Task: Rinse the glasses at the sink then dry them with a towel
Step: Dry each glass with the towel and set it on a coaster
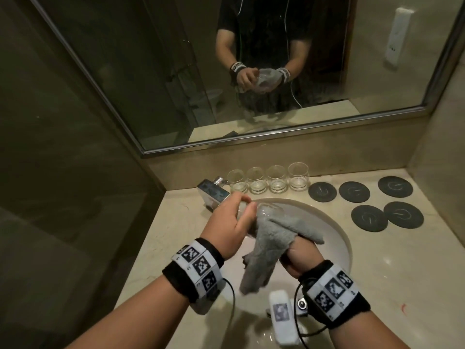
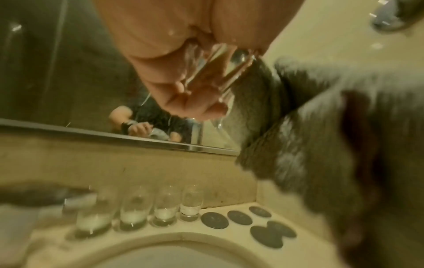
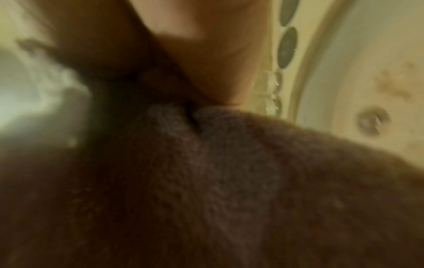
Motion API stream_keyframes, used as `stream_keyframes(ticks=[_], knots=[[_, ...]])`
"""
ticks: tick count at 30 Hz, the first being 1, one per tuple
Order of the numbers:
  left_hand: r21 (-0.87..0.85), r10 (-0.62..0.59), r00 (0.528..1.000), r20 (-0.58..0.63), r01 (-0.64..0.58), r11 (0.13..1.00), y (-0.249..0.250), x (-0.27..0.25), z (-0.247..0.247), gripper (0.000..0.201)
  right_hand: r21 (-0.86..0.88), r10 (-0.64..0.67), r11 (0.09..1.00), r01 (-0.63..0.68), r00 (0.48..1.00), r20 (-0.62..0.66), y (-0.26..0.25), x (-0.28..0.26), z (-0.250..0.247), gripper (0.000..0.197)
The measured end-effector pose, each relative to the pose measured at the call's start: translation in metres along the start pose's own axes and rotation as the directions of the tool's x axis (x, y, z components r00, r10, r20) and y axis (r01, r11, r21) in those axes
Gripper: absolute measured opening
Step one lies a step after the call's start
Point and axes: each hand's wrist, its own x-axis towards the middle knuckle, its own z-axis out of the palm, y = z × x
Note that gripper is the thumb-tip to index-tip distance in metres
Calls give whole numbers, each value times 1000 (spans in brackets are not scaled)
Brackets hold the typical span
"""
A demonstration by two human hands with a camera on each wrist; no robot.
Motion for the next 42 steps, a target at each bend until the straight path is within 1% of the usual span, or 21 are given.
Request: stream_keyframes(ticks=[2, 4, 5, 7, 10, 13, 15, 18, 19, 21, 24, 26, 28, 30, 33, 35, 36, 38, 39, 41, 42], knots=[[38, 58, 998, 15, -58, 998, -6, 0, 0, 29, 113, -75, 991, 74, 997, 2, -2, 2, 0, 57], [-184, -207, 968, 143, 231, 955, -5, 3, -5, 33, 7, -25, 1000, 25, 998, 60, -8, -1, 6, 43], [-304, -358, 898, 256, 426, 852, -3, 4, -7, 41, -20, 3, 1000, -2, 999, 41, -7, 2, 5, 39], [-354, -461, 821, 336, 564, 746, -3, 7, -9, 54, 51, 44, 998, -45, 999, 17, -12, -3, 8, 44], [-84, -178, 979, 97, 187, 979, -7, 1, -5, 39, -43, 75, 996, -75, 997, 0, -16, -7, 13, 37], [-2, -25, 998, 56, 25, 1000, -7, -4, -9, 25, 281, -79, 959, 23, 979, 188, -17, -7, 18, 48], [-126, -161, 976, 148, 180, 976, -6, -2, -13, 26, 37, -24, 999, 19, 993, 120, -18, -5, 17, 33], [-394, -465, 826, 319, 562, 728, -5, 7, -15, 49, -502, 61, 863, -46, 998, 12, -8, 2, 11, 30], [-404, -481, 821, 307, 570, 715, -4, 8, -14, 49, -515, 38, 856, -29, 999, 7, -12, -2, 14, 27], [-290, -368, 916, 158, 400, 870, -3, 4, -10, 37, -404, -5, 914, 25, 999, 51, -17, -3, 20, 27], [-62, -88, 996, 34, 90, 994, -8, -5, -9, 25, 245, -71, 969, 30, 985, 160, -25, -11, 26, 17], [-126, -158, 985, 72, 166, 978, -11, -3, -12, 30, 164, -77, 985, 48, 981, 176, -27, -15, 25, 19], [-300, -399, 893, 207, 447, 843, -8, 2, -15, 50, -167, -101, 979, 120, 988, 118, -27, -15, 24, 24], [-363, -493, 829, 264, 560, 745, -5, 7, -18, 55, -161, -97, 980, 119, 985, 142, -35, -17, 26, 28], [-130, -217, 975, 45, 221, 966, -5, -1, -15, 38, -38, -136, 989, 141, 984, 112, -24, -11, 23, 19], [9, -20, 1000, 0, 20, 1000, -9, -6, -14, 36, 318, -96, 947, 45, 985, 145, -19, -11, 23, 21], [-1, -13, 1000, 7, 13, 1000, -10, -6, -14, 35, 305, -94, 952, 39, 981, 169, -17, -8, 21, 21], [-163, -209, 974, 91, 222, 961, -11, -2, -14, 40, -117, -139, 981, 154, 981, 132, -10, -5, 17, 32], [-276, -350, 921, 170, 385, 881, -9, -1, -14, 50, -329, -184, 916, 228, 970, 158, -8, -4, 14, 33], [-414, -494, 832, 255, 555, 722, -7, 3, -15, 64, -407, -223, 868, 284, 956, 192, -15, -5, 12, 23], [-419, -485, 845, 225, 533, 735, -7, 2, -14, 61, -363, -204, 895, 260, 961, 185, -17, -7, 12, 18]])
